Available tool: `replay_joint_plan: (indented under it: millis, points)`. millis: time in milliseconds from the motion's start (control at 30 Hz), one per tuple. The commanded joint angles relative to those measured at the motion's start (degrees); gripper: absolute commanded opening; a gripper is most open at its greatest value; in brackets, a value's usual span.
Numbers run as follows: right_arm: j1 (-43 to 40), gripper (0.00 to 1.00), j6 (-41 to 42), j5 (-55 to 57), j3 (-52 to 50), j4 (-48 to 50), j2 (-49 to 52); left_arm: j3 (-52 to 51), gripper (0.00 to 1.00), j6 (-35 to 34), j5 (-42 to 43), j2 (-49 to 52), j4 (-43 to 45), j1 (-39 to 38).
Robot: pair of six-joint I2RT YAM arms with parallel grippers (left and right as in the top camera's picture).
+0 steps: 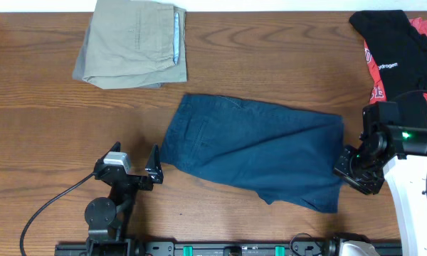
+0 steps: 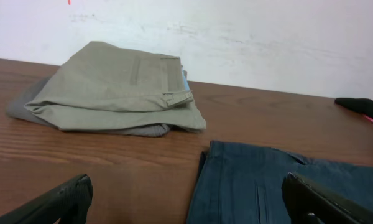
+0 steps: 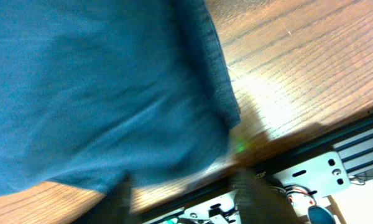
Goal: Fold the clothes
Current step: 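Grasp the lower right corner with the right gripper and tug outward, then grasp the upper right edge with the right gripper and pull right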
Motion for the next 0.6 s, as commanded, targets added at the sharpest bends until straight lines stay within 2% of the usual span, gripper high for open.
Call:
replay_joint_plan:
  millis: [0,233,300,467,567]
  points:
    - [0.3,0.99,1.7,0.6,0.1,-0.5,-0.9,-1.5,0.98,0.9,0.7,-0.1,-1.0,0.2]
    - [-0.2,0.99,0.3,0.2,0.3,6.3,-1.0,-1.5,0.98,0.9,0.7,-0.1,-1.0,0.2]
    - [-0.2,0.95,-3.1,-1.0,0.3,10.5,-0.9,-1.5,0.98,1.0,0.7,-0.1,-1.0,0.2]
    - [-0.2,0.47,-3.3,-0.7,0.2,19.3,1.0,-1.5,0.98,0.9,0.7,-0.1,-1.0,0.2]
    - [-0.2,0.3,-3.3,-0.7,0.2,22.4,3.7,-1.5,0.98,0.9,0.7,-0.1,-1.0,0.2]
